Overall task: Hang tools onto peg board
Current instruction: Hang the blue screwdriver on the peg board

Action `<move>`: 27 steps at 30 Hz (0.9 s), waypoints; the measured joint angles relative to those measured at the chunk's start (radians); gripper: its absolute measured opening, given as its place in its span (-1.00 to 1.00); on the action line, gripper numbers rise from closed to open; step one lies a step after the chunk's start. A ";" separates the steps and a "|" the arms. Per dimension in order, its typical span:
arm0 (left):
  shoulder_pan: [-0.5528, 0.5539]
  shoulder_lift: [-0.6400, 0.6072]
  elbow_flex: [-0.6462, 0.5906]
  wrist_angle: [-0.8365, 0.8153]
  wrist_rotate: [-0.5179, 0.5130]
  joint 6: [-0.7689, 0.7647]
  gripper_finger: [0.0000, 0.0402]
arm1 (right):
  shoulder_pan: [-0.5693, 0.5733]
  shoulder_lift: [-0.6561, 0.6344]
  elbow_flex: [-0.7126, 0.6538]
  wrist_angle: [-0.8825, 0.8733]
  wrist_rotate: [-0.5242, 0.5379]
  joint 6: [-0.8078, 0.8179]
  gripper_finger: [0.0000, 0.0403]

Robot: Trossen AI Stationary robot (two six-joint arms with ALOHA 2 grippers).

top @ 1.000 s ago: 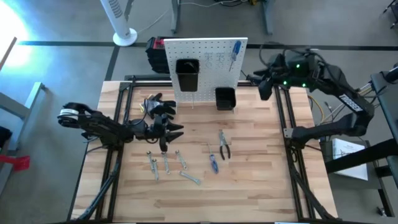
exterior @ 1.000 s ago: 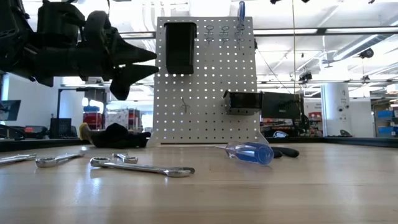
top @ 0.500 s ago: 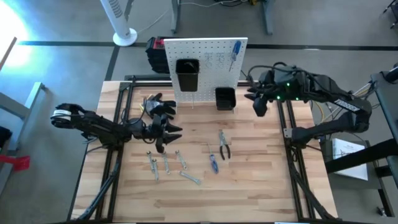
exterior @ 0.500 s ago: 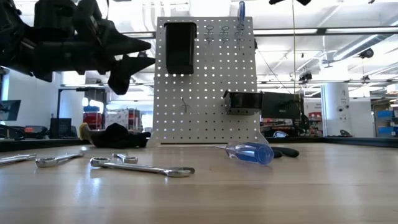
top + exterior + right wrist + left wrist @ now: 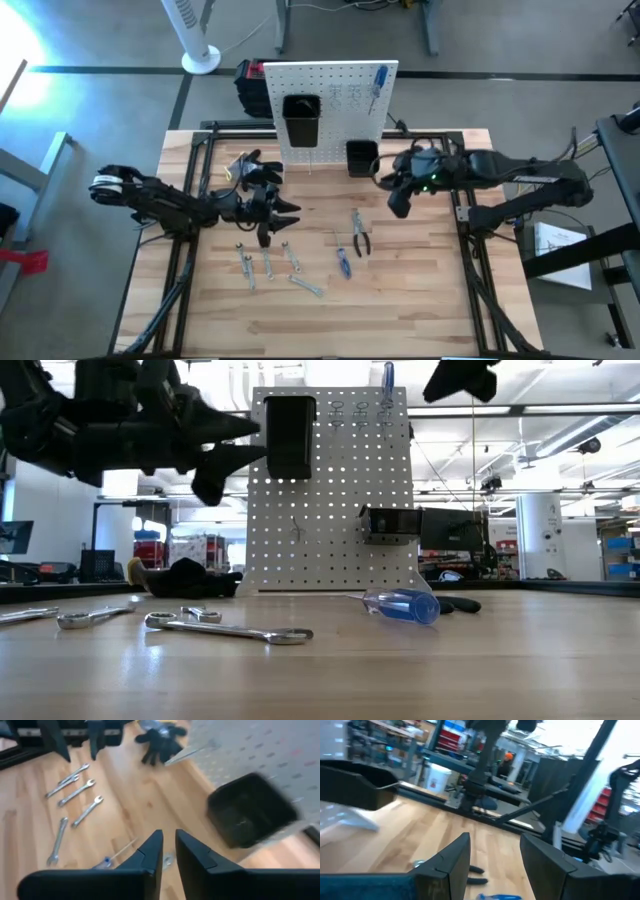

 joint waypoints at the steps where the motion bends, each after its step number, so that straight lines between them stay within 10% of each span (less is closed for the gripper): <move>1: 0.000 0.004 0.007 -0.007 0.010 0.002 -0.19 | 0.009 0.000 -0.023 0.019 -0.005 0.007 -0.82; 27: -0.008 -0.332 0.005 -0.538 0.017 -0.027 -0.24 | 0.099 0.123 -0.424 0.605 -0.166 0.031 -0.91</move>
